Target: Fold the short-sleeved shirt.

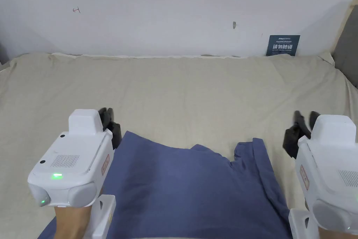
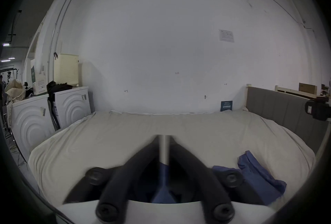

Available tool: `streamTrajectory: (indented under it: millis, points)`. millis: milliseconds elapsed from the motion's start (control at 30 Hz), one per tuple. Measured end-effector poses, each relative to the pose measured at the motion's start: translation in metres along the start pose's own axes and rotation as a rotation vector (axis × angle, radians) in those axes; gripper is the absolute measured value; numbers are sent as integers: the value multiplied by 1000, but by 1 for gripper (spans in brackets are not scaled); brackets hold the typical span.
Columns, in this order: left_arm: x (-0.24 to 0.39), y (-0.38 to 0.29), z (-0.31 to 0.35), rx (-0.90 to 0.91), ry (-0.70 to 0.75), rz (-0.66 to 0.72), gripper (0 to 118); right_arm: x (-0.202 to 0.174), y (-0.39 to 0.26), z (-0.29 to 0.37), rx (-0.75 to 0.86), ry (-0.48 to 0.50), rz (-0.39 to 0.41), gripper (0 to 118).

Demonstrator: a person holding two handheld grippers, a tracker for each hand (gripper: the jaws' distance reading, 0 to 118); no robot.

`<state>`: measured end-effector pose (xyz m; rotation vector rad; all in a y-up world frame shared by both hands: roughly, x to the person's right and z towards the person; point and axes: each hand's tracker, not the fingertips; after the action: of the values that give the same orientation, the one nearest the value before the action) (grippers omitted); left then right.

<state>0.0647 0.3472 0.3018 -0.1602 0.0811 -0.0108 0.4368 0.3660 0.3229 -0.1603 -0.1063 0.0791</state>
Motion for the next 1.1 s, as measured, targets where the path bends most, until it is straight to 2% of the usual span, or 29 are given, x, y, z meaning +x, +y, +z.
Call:
streamTrajectory:
  millis: [133, 267, 600, 633, 667, 700, 733, 767, 900, 933, 967, 1000, 1033, 1067, 1100]
  points:
    - [3, -3, -22, -32, -54, 7, 0, 0, -2, -9, 6, -3, 4, 2]
    - [-4, -3, -69, -132, -48, -9, 0, 0, -4, -26, -5, -17, 8, 2]
    - [-39, -54, -262, -586, -116, -24, 2, 2, -26, -99, -105, -46, 23, 2]
    - [-40, -63, -277, -622, -115, -43, 7, 2, -30, -106, -119, -51, 24, 2]
    - [-42, -72, -290, -646, -97, -51, 30, 2, -34, -113, -134, -53, 23, 2]
    - [-43, -82, -305, -680, -89, -67, 60, 3, -39, -120, -149, -57, 21, 2]
    - [-45, -93, -316, -731, -71, -71, 84, 4, -44, -127, -168, -64, 21, 2]
    - [-47, -103, -325, -756, -65, -66, 102, 5, -49, -133, -182, -68, 18, 2]
    - [-46, -138, -350, -826, -29, -119, 95, 9, -66, -147, -232, -86, 4, 2]
    - [-44, -145, -354, -856, -27, -124, 89, 10, -70, -149, -246, -90, 5, 2]
    - [-43, -149, -354, -874, -39, -125, 78, 11, -73, -151, -261, -93, 12, 2]
    - [-42, -152, -350, -864, -79, -92, 75, 12, -77, -154, -274, -96, 17, 2]
    - [-41, -149, -346, -828, -60, -72, 72, 14, -80, -156, -286, -96, 15, 2]
    - [-38, -146, -344, -820, -35, -75, 57, 16, -83, -156, -301, -92, 11, 2]
    - [-37, -144, -342, -815, -41, -75, 32, 17, -87, -159, -323, -91, 6, 2]
